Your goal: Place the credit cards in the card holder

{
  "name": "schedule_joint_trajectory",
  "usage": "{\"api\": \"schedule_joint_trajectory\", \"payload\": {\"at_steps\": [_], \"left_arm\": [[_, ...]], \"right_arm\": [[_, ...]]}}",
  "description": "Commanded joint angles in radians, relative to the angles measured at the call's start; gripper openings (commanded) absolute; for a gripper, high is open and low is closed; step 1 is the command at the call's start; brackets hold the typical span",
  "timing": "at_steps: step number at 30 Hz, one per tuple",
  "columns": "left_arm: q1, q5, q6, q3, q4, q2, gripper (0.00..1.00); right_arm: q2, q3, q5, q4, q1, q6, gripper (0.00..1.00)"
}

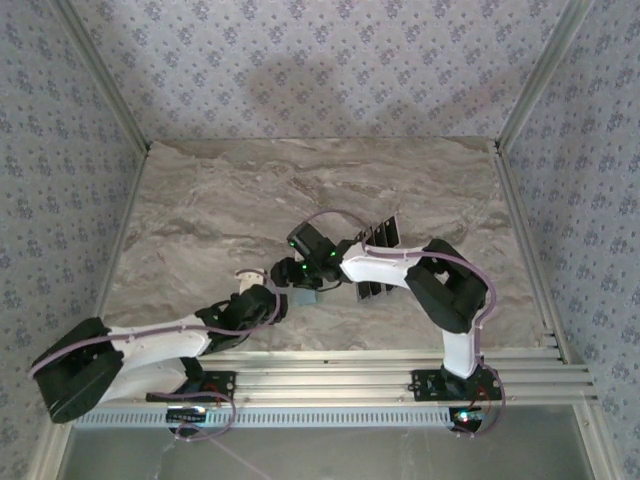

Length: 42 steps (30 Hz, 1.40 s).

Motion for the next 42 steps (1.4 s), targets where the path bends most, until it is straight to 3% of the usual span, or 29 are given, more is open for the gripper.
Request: {"api": "schedule_joint_trajectory", "payload": {"at_steps": [1,8,13,21,28,34,42], "left_arm": [[-0.001,-0.011,-0.007,-0.012,-0.106,-0.129,0.83],[-0.001,-0.075,-0.063,-0.06,-0.332,-0.483,0.86],[0.002,-0.09,-0.111,-0.08,-0.397,-0.584,0.89],[0.006,-0.098,-0.134,-0.056,-0.391,-0.541,0.92],[0.041,-0.081,-0.119,-0.003,-0.384,-0.472,0.96],[0.122,-0.012,-0.069,0.05,-0.345,-0.376,1.0],[0.245,0.102,0.034,0.196,-0.325,-0.137,1.0]], "right_arm": [[0.025,0.073,-0.016,-0.019,0.018,0.009,0.59],[0.118,0.169,-0.024,-0.046,0.04,0.018,0.59],[0.179,0.197,-0.016,-0.057,0.051,0.025,0.59],[0.196,0.234,-0.035,-0.09,0.046,0.007,0.59],[0.003,0.219,0.012,-0.176,0.003,-0.066,0.59],[-0.174,0.146,0.12,-0.369,-0.066,-0.148,0.59],[-0.323,0.025,0.436,-0.641,-0.106,-0.2,0.58]]}}
